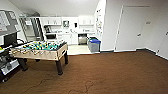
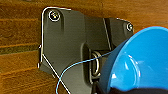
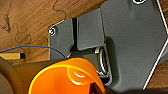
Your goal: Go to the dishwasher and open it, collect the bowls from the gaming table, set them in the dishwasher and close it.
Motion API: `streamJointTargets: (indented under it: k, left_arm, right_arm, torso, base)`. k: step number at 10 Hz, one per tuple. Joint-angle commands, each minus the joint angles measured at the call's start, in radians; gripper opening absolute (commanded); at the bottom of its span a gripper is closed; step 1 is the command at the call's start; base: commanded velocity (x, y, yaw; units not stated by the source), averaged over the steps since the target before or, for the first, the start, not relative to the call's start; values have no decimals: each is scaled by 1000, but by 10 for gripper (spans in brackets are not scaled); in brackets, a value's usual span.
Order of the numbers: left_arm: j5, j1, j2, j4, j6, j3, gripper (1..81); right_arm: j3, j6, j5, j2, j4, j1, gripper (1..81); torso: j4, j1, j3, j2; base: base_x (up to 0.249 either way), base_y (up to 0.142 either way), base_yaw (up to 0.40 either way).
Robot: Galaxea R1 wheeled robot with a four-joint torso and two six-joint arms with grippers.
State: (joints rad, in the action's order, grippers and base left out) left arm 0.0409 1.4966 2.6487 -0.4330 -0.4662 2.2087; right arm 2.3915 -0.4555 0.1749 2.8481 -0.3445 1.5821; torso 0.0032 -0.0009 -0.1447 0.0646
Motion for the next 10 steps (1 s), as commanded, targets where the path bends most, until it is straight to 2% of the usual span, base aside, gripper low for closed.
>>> streamJointTargets:
  k: [1,4,10]
  left_arm:
    - [-39,-45,-22,0,8,-10,10]
    - [-39,-45,-24,0,9,-10,10]
    - [-38,-45,-24,-1,11,-10,10]
  right_arm:
    - [-9,3,-38,-8,-18,-35,10]
    - [-8,3,-38,-8,-18,-33,10]
    - [1,5,-38,-2,-19,-32,10]
  torso:
    - [0,1,0,0]
    - [0,1,0,0]
    - [0,1,0,1]
  base:
    - [0,0,0]
    - [49,0,0]
    - [116,0,0]
